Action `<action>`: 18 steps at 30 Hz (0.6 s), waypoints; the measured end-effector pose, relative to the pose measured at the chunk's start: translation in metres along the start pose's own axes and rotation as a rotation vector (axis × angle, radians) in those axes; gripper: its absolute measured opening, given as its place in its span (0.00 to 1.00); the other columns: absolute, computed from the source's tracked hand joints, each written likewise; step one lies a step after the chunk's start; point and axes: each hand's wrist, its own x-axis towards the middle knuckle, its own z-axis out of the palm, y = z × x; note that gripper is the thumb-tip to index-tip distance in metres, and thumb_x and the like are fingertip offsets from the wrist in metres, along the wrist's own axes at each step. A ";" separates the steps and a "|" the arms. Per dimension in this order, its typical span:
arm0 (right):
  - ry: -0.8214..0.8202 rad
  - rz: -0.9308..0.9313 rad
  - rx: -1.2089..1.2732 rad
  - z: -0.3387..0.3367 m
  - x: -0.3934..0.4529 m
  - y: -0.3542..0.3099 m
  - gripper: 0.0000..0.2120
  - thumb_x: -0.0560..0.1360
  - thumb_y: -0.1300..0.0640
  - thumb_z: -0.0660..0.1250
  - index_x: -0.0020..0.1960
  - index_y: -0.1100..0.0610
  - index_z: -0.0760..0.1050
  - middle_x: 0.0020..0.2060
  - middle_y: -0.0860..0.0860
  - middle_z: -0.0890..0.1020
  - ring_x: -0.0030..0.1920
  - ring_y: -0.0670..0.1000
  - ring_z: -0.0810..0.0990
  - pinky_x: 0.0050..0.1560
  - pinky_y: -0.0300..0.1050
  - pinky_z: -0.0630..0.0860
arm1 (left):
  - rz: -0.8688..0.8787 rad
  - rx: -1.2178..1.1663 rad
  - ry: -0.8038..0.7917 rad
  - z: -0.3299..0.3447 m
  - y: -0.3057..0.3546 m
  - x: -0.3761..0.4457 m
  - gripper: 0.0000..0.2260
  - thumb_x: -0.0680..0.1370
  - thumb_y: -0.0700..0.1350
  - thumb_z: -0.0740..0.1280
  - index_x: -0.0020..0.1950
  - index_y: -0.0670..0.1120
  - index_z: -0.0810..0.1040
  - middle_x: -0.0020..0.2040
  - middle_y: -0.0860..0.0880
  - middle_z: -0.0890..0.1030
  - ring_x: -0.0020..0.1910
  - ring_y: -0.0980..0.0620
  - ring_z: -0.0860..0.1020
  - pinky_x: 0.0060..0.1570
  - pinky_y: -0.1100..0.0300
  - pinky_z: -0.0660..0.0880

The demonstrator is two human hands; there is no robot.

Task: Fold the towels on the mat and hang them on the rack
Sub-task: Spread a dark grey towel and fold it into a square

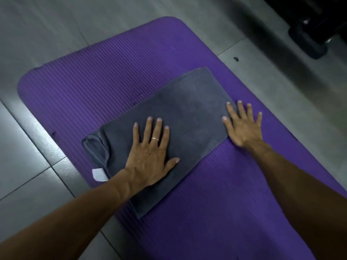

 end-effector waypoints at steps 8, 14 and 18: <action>0.074 -0.472 0.056 0.031 -0.065 -0.026 0.32 0.78 0.37 0.43 0.79 0.48 0.48 0.79 0.49 0.47 0.78 0.50 0.43 0.76 0.61 0.45 | 0.195 -0.018 -0.016 0.013 0.034 -0.039 0.34 0.77 0.64 0.53 0.76 0.44 0.62 0.77 0.42 0.61 0.77 0.40 0.56 0.71 0.32 0.51; 0.021 -0.258 0.153 0.013 -0.047 0.000 0.41 0.72 0.28 0.42 0.79 0.48 0.46 0.79 0.47 0.44 0.78 0.48 0.39 0.75 0.60 0.36 | 0.164 -0.197 -0.011 -0.014 0.029 -0.038 0.21 0.80 0.51 0.54 0.65 0.42 0.77 0.66 0.43 0.77 0.68 0.42 0.72 0.66 0.42 0.69; 0.034 -0.486 0.135 0.012 -0.075 -0.017 0.43 0.70 0.28 0.59 0.78 0.45 0.50 0.79 0.49 0.48 0.78 0.49 0.44 0.76 0.58 0.39 | 0.060 -0.529 0.009 -0.038 0.019 -0.036 0.19 0.81 0.52 0.56 0.66 0.45 0.75 0.63 0.48 0.79 0.62 0.47 0.77 0.62 0.49 0.73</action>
